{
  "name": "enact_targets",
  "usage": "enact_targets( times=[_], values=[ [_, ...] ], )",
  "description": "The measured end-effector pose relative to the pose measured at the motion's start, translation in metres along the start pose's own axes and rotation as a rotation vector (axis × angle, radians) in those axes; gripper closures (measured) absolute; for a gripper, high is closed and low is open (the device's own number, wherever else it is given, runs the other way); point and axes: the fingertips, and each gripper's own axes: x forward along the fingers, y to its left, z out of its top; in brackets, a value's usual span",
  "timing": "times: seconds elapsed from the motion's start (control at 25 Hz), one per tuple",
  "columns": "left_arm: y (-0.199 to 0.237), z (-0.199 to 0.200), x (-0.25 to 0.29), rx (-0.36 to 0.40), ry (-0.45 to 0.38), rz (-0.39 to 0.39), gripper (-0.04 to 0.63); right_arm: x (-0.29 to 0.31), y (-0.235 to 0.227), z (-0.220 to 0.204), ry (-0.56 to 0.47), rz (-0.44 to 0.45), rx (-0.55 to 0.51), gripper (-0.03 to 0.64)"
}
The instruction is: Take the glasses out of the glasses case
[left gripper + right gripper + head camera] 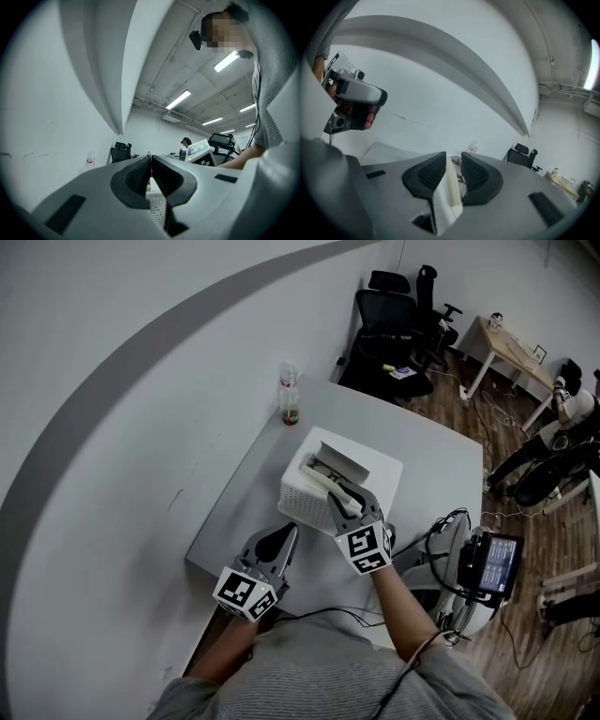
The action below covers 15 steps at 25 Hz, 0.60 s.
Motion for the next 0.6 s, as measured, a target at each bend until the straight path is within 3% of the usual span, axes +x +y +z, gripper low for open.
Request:
enact_targets(
  times=[0.6],
  values=[
    [-0.010, -0.011, 0.017, 0.002, 0.024, -0.022, 0.583, 0.048, -0.032, -0.039, 0.223, -0.001, -0.156, 0.528]
  ],
)
